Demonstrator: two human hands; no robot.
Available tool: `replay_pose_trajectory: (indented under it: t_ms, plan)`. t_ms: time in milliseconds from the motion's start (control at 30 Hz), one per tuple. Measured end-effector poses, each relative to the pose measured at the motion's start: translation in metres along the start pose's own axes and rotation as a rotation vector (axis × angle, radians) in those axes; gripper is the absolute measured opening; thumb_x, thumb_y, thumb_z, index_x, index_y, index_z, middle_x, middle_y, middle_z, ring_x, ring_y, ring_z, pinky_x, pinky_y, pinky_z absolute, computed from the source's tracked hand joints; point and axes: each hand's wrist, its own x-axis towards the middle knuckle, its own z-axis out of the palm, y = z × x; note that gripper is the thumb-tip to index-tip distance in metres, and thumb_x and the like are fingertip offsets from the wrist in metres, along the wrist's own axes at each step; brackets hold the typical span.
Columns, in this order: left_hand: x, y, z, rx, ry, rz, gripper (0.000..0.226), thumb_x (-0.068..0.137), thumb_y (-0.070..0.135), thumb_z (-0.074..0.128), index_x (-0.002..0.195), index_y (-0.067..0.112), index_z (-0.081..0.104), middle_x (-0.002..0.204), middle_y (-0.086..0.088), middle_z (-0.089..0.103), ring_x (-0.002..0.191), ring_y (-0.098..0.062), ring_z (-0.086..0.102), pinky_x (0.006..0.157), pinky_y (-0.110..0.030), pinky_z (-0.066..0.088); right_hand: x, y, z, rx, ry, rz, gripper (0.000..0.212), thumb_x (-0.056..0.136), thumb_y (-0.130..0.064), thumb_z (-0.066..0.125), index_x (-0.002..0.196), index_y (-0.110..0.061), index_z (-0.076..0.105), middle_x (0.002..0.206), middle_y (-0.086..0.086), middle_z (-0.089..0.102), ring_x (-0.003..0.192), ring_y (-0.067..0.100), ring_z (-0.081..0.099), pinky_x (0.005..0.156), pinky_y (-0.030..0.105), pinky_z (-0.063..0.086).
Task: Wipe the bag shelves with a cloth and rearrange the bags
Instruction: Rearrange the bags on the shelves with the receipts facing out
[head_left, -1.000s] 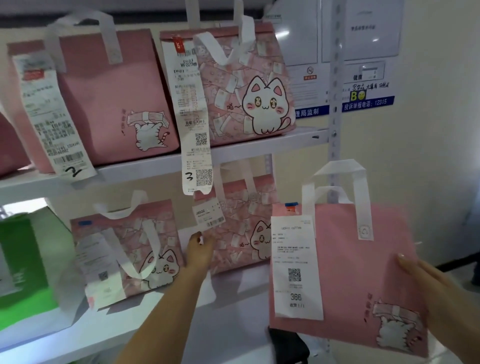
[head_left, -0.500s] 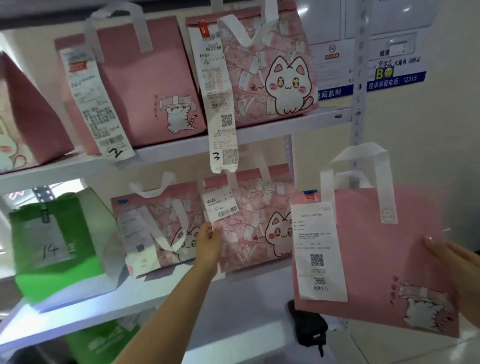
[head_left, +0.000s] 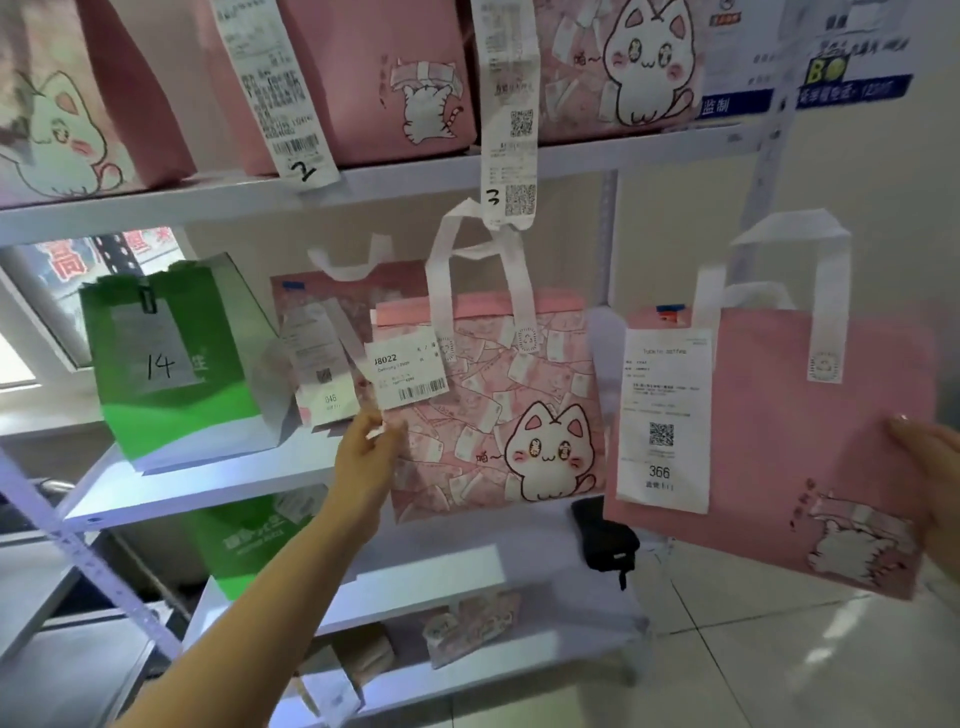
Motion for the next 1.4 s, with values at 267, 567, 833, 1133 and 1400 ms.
replay_pose_trajectory:
  t_ms: [267,567,833,1133,1400]
  plan:
    - [-0.06,-0.042,-0.055,0.019,-0.015,-0.107,0.016,0.096,0.021,0.053,0.097,0.006,0.055,0.097,-0.019,0.069,0.089,-0.038,0.067,0.078,-0.059,0.054,-0.04,-0.02,-0.013,-0.086,-0.13,-0.006,0.01,0.083,-0.034,0.057,0.083,-0.024,0.057,0.07,-0.017,0.07,0.056,-0.016,0.06,0.047,0.003,0.043]
    - [-0.096,-0.101,-0.046,-0.031,0.049,-0.228,0.013,0.096,0.016,0.051,0.099,0.004,0.056,0.093,-0.019,0.071,0.077,-0.032,0.07,0.057,-0.038,0.055,0.032,0.021,0.015,-0.122,-0.109,0.041,0.021,0.089,-0.023,0.061,0.069,-0.022,0.069,0.057,-0.012,0.069,0.051,0.003,0.064,0.045,0.018,0.051]
    - [-0.081,-0.103,-0.036,0.0,0.232,-0.25,0.017,0.097,0.024,0.05,0.101,0.01,0.059,0.089,-0.016,0.07,0.072,-0.032,0.067,0.056,-0.032,0.049,0.101,0.022,0.059,-0.083,-0.346,-0.055,0.021,0.086,-0.02,0.062,0.069,-0.02,0.073,0.065,-0.011,0.071,0.059,0.002,0.065,0.055,0.016,0.053]
    - [-0.086,-0.107,-0.018,-0.03,0.439,-0.231,0.021,0.096,0.025,0.051,0.099,0.005,0.059,0.094,-0.021,0.07,0.083,-0.038,0.066,0.069,-0.041,0.052,0.179,0.042,0.109,-0.03,-0.509,-0.119,0.035,0.092,-0.013,0.056,0.059,-0.019,0.063,0.051,-0.015,0.062,0.049,-0.002,0.057,0.049,0.011,0.046]
    - [-0.101,-0.111,0.01,-0.073,0.525,-0.238,0.014,0.095,0.018,0.053,0.093,0.005,0.06,0.087,-0.014,0.071,0.078,-0.033,0.067,0.066,-0.042,0.052,0.219,0.084,0.121,-0.138,-0.638,-0.118,0.04,0.087,-0.012,0.063,0.049,-0.024,0.059,0.049,-0.017,0.051,0.05,-0.002,0.046,0.052,0.014,0.042]
